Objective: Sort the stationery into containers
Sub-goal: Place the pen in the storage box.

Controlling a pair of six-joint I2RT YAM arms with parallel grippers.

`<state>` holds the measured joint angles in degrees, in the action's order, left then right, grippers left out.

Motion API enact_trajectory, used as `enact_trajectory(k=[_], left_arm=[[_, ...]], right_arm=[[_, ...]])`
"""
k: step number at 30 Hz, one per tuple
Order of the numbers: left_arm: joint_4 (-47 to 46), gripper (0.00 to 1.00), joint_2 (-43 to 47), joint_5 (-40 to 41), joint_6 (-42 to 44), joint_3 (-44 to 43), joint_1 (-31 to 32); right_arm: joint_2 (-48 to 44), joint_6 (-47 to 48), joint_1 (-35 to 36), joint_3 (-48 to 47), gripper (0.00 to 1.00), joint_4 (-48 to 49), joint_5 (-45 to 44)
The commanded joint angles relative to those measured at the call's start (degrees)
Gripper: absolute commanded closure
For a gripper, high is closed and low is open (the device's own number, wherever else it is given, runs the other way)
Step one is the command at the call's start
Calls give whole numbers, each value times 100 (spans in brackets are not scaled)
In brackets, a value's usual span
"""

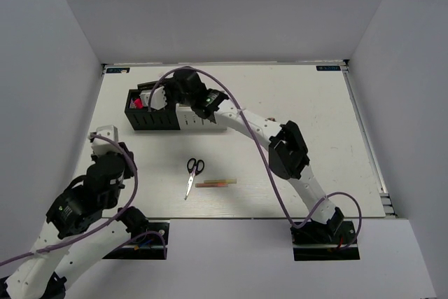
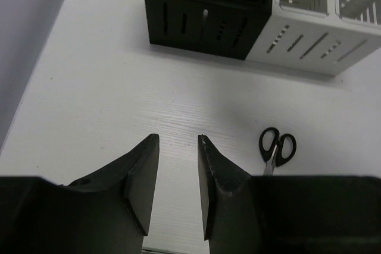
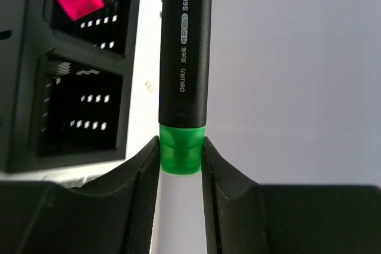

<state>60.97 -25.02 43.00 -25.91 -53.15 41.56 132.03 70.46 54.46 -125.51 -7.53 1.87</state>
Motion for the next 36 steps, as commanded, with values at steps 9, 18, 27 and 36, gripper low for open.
enact_trajectory(k=[9, 18, 27, 36], left_arm=[[284, 57, 348, 912, -178, -548, 10], [319, 57, 489, 841, -142, -477, 19], [328, 57, 612, 771, -125, -381, 19], [310, 57, 656, 745, -125, -328, 19]], right_arm=[[701, 1865, 206, -96, 100, 1570, 173], [1027, 2806, 206, -158, 100, 1921, 296], [1519, 3431, 215, -711, 100, 1737, -2], [1791, 3624, 197, -835, 100, 1904, -371]])
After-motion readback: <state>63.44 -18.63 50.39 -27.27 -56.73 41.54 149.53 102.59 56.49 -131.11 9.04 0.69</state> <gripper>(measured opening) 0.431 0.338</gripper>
